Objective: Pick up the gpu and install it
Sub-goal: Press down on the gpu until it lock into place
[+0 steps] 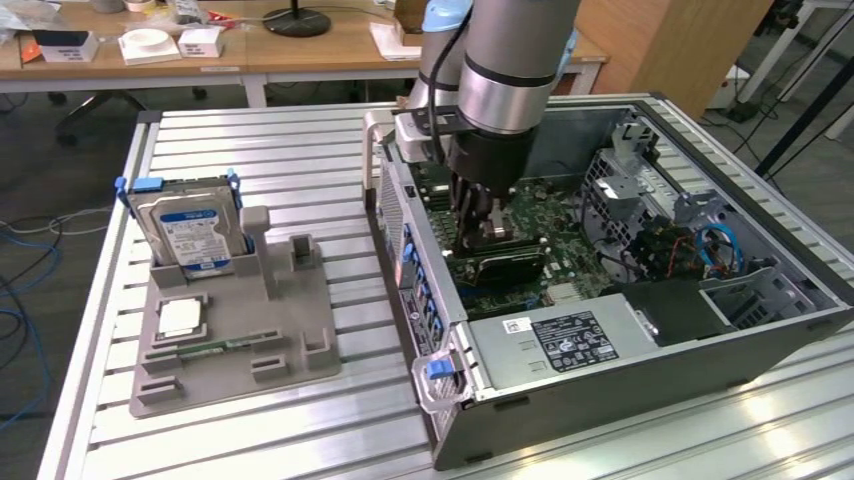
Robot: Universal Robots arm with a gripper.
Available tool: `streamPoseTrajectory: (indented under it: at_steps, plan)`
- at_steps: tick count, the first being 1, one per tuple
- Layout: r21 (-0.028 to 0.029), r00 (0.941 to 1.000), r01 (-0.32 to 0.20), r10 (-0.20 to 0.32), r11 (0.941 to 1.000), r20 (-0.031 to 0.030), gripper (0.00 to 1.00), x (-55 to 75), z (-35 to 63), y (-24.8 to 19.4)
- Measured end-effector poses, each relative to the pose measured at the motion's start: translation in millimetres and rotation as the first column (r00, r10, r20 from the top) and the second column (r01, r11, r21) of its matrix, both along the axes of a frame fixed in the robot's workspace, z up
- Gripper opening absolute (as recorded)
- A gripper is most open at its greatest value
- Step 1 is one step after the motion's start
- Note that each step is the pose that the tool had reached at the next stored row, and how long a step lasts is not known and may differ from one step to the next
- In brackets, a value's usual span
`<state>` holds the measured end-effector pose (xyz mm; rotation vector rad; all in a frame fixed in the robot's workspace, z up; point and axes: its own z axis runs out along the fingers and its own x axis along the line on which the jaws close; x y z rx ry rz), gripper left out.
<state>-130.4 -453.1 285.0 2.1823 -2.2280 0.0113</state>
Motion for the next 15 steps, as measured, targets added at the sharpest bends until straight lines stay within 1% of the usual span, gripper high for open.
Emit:
streamPoseTrajectory:
  at_steps: [7, 15]
  plan:
    - [0.0001, 1.0000, 0.000, 0.000, 1.0000, 0.0001, 0.11, -0.3, 0.0, -0.1]
    - [0.0001, 1.0000, 0.000, 0.000, 1.0000, 0.0001, 0.11, -0.7, 5.3, -0.1]
